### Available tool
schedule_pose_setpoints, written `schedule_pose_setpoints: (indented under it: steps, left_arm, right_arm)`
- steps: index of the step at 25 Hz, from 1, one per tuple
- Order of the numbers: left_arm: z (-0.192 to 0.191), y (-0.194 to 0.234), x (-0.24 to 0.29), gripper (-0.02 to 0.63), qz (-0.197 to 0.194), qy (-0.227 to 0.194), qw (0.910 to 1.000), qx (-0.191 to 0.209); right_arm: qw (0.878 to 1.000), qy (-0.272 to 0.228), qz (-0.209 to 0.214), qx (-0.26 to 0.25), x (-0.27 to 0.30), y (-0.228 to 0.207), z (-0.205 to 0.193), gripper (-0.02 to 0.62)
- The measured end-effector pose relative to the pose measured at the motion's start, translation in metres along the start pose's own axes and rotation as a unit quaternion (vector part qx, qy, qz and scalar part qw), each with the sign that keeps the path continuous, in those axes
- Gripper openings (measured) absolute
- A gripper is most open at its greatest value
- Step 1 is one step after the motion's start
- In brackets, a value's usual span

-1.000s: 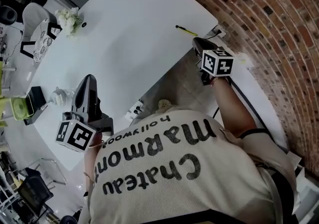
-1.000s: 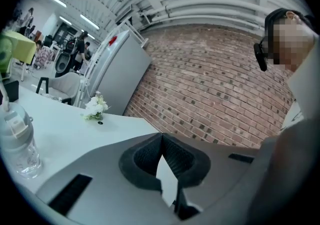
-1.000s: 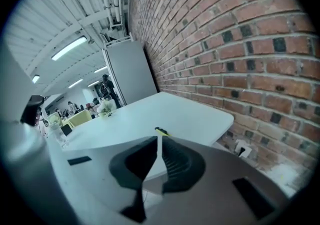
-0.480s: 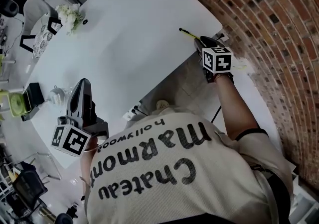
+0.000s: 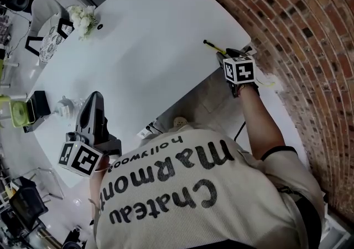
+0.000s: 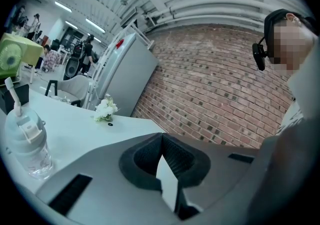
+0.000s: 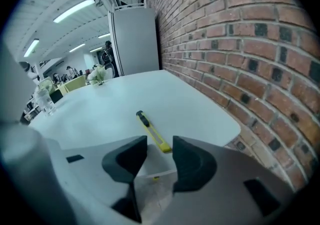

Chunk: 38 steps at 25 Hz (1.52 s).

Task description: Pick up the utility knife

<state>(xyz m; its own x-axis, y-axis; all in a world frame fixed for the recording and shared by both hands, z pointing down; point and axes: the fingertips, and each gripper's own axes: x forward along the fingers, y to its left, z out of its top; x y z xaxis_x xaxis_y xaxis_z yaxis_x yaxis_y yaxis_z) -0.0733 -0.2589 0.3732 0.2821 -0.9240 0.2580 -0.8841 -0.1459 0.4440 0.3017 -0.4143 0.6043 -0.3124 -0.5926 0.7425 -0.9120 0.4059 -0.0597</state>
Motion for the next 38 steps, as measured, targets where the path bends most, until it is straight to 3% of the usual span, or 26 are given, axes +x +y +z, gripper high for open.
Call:
schedule_pose_setpoints:
  steps: [9, 13, 29, 38]
  left_arm:
    - [0.001, 0.004, 0.001, 0.002, -0.001, 0.001, 1.0, -0.003]
    - [0.0, 0.005, 0.001, 0.002, -0.005, 0.001, 1.0, -0.006]
    - [-0.001, 0.011, -0.014, 0.002, -0.007, -0.007, 0.9998, -0.02]
    - [0.001, 0.017, -0.028, 0.002, -0.016, -0.015, 0.9992, -0.033]
  right_arm:
    - [1.0, 0.014, 0.007, -0.006, 0.002, 0.001, 0.001, 0.155]
    - [1.0, 0.019, -0.006, 0.005, 0.0, -0.002, 0.001, 0.107]
    - [0.999, 0.037, -0.028, 0.024, -0.004, 0.001, 0.003, 0.06]
    - [0.995, 0.047, -0.011, 0.092, -0.013, 0.022, -0.009, 0.055]
